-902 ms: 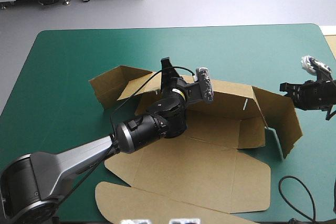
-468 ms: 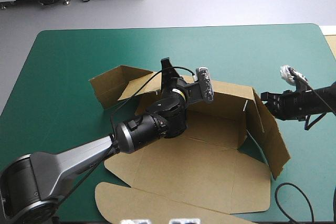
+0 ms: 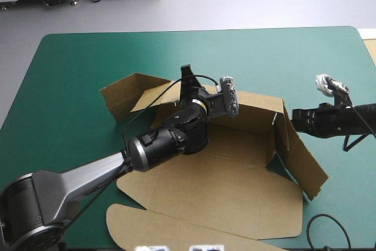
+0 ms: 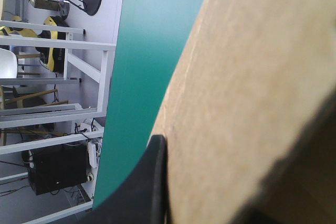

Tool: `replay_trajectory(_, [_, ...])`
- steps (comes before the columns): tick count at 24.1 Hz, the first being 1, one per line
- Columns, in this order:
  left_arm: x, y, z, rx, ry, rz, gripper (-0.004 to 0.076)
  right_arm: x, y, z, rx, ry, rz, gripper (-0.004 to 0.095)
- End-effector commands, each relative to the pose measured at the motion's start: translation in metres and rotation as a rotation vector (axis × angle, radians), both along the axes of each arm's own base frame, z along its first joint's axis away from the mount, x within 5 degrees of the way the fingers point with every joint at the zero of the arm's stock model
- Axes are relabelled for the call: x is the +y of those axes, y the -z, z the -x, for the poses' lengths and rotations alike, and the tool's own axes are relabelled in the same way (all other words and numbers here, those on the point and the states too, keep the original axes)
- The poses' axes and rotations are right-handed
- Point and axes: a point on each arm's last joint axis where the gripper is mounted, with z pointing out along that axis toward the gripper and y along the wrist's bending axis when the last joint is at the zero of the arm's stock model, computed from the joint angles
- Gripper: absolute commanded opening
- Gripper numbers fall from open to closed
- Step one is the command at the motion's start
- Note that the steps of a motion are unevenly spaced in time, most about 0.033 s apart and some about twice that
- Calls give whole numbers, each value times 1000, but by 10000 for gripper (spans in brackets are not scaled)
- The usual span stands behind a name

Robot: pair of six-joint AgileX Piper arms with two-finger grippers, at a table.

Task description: Fold the box

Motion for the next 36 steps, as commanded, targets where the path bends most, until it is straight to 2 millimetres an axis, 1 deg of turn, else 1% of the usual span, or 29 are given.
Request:
replay_trajectory(1, [5, -27, 5, -44, 10, 99, -9, 5, -15, 3, -61, -9, -42, -19])
replay_trajectory(4, [5, -32, 5, -51, -6, 134, -9, 5, -15, 2, -66, -3, -39, -18])
replay_trajectory(12, [6, -52, 3, -78, -25, 201, -9, 4, -15, 2, -66, -2, -33, -18])
replay_trajectory(15, [12, -54, -3, -73, -64, 205, -9, 4, -15, 2, -67, -3, -32, -18])
replay_trajectory(16, [16, -53, -7, -59, -89, 203, -9, 4, -15, 2, -67, -3, -32, -18])
replay_trajectory(19, [19, -48, -9, 13, -106, 228, -9, 4, -15, 2, -70, -9, -29, -18])
replay_trajectory(24, [14, -33, -2, 117, -9, 153, -9, 6, -9, 6, -102, -45, -9, -18])
replay_trajectory(27, [14, -22, -2, 131, 10, 108, -9, 7, -5, 12, -140, -49, 10, -18])
replay_trajectory(30, [14, -7, -1, 149, 27, 78, -9, 9, -1, 21, -211, -34, 43, -18])
replay_trajectory(33, [15, 4, 0, 155, 51, 35, -9, 13, 3, 28, -287, -37, 39, -18])
replay_trajectory(36, [16, 11, 1, 163, 56, 8, -9, 15, 12, 31, -317, -34, 27, -18])
